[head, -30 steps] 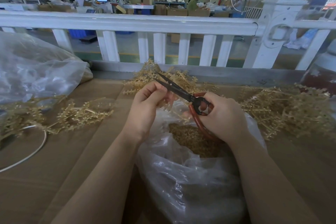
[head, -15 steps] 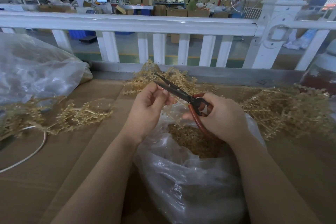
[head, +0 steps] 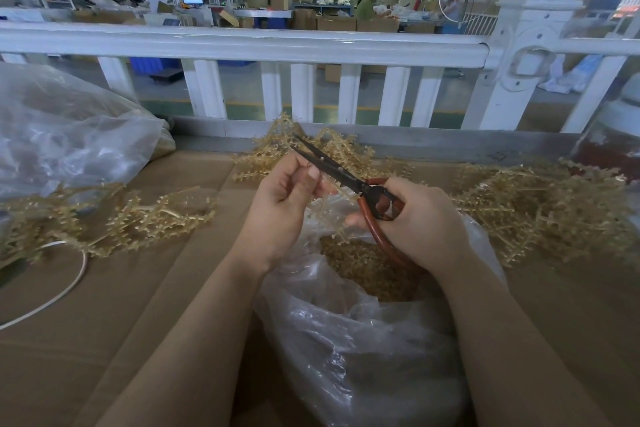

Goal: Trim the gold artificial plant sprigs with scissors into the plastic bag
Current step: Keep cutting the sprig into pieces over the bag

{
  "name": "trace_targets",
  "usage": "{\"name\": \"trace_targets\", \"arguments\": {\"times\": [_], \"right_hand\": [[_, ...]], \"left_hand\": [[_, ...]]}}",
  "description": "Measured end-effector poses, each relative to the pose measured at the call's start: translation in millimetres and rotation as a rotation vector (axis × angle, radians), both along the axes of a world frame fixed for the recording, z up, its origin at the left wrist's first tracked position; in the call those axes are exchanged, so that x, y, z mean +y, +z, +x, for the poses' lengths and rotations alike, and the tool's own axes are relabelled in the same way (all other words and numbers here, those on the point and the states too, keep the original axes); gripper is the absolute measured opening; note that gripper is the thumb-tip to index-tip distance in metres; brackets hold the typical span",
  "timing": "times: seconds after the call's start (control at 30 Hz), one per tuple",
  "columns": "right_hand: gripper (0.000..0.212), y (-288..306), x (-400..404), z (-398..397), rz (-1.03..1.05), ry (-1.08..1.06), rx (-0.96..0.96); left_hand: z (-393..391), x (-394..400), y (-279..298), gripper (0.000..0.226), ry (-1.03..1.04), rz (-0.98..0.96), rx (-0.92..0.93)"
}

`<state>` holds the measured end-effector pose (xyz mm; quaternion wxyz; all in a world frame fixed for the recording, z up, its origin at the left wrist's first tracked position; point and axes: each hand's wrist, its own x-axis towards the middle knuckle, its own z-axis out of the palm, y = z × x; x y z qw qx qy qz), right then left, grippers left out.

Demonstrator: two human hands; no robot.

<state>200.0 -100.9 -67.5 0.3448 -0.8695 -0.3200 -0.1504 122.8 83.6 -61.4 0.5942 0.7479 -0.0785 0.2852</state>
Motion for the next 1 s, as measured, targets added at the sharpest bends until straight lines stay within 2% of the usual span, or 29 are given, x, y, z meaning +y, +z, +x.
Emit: {"name": "trace_targets", "arguments": {"times": [0.27,0.47,0.53,0.63,0.67,0.73,0.77,1.0], "right_hand": [[0.058,-3,-1,0,0.066,0.035,-0.006],[0.037,2,0,-4,0.082,0.046,0.001],[0.035,2,0,-3,0.1,0.048,0.046],[0.046,2,-1,0,0.152,0.049,0.121],[0.042,3,-1,-1,0.177,0.048,0.145],[0.015,6,-1,-1,0.228,0.077,0.2],[0.014,8,0,-1,0.25,0.108,0.219],[0.022,9,5,-1,0.31,0.155,0.441]], "left_hand": [[-1,0,1,0.017,-0.012,-0.005,-0.005],[0,1,-1,0.019,0.011,-0.003,0.015],[1,3,-2,0.019,0.027,-0.049,0.027],[2,4,-5,0.017,0.049,-0.095,0.054],[2,4,-5,0.017,0.061,-0.095,0.067],[3,2,-5,0.018,0.07,-0.094,0.094],[3,0,-4,0.018,0.069,-0.092,0.104],[2,-10,-2,0.015,-0.027,-0.111,0.12]]}}
